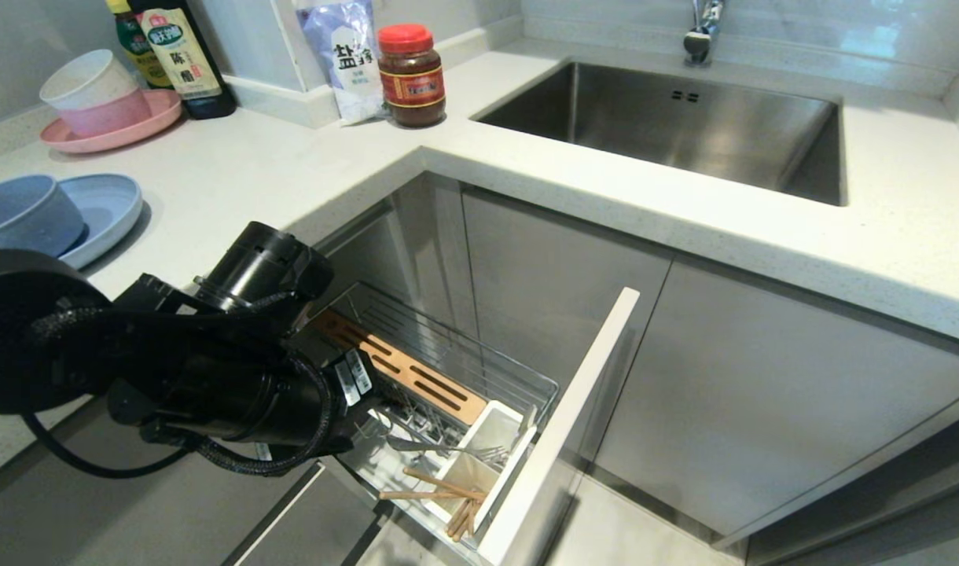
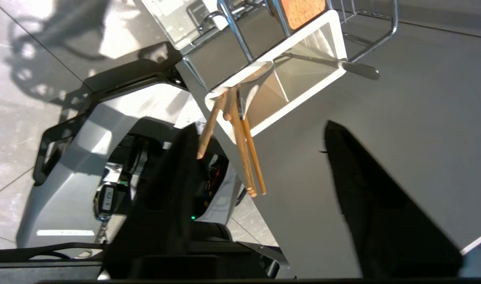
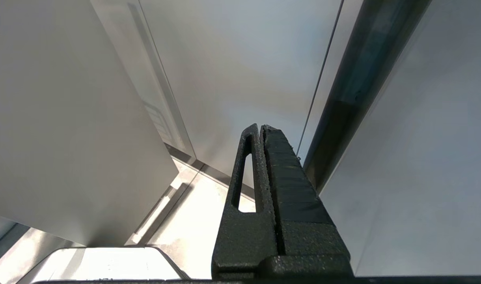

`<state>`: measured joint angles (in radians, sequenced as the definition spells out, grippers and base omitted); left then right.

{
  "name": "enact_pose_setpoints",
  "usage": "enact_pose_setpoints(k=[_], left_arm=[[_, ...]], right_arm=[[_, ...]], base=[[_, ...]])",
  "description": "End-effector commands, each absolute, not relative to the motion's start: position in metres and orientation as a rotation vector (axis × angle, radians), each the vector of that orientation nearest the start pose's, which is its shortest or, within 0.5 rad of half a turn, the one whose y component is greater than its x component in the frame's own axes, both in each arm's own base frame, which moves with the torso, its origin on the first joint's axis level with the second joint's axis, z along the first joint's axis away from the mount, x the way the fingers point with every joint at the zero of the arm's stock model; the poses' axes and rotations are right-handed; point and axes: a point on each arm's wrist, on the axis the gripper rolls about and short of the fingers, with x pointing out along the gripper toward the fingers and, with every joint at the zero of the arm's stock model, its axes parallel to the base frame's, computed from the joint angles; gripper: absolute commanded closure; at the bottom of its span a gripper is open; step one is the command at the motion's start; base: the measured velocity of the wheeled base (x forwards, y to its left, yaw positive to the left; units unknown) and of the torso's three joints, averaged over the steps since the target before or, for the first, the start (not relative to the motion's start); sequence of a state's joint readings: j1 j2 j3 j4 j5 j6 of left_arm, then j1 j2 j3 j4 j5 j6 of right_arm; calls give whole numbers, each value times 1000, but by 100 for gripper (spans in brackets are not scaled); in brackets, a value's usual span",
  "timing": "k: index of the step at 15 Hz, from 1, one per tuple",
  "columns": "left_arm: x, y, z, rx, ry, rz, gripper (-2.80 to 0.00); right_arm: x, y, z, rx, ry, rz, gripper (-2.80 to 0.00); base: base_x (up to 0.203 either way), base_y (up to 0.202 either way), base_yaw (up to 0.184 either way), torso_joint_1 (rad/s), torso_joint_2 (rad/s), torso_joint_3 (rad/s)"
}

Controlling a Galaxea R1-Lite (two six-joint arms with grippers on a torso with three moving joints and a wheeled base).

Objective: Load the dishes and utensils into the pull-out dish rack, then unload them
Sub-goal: Take the fork out of the cupboard

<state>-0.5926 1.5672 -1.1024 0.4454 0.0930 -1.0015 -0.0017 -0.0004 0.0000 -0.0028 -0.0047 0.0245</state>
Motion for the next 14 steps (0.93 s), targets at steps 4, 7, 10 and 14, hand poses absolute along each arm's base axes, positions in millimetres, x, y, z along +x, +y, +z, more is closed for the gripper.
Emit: enact_pose_setpoints(k=[4, 7, 10, 14], left_arm=[[219, -144, 193, -617, 1023, 12, -280], [226, -149, 181, -624, 1051, -9, -280], [235, -155, 174, -635, 1059, -30, -280], [250, -165, 165, -647, 1032, -52, -280]], right_arm=[[-23, 0, 75, 25, -6, -6, 0], [-23, 0, 75, 25, -6, -6, 0], [-23, 0, 75, 25, -6, -6, 0], [-23, 0, 75, 25, -5, -6, 0]], base=[[0, 0, 0, 0, 0, 0], [0, 0, 0, 0, 0, 0], [0, 0, 0, 0, 0, 0], [0, 0, 0, 0, 0, 0]])
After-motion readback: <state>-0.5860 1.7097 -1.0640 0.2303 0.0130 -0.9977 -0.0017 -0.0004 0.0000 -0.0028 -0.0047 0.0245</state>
